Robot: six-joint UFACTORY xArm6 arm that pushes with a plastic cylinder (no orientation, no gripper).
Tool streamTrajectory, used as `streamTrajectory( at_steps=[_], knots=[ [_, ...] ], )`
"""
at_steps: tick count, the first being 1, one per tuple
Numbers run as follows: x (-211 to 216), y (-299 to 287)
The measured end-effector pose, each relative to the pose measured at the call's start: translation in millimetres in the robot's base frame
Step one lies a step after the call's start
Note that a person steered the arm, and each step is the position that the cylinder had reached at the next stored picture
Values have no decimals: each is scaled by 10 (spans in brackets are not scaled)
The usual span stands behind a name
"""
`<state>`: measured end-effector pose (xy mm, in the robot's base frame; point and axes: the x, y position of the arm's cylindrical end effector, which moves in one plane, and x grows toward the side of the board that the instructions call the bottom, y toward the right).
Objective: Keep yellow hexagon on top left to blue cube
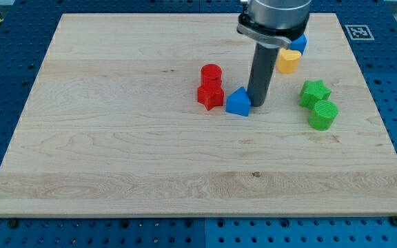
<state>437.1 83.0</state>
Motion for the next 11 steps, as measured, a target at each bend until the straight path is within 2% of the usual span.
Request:
streamTrajectory(
  at_steps=[1, 2, 3, 5, 6, 9, 11],
  knots=[
    [0, -175],
    [-294, -175],
    [-790, -198],
    [-2157, -245],
    [-2448, -103],
    [-2426, 999],
    [-1838, 952]
  ],
)
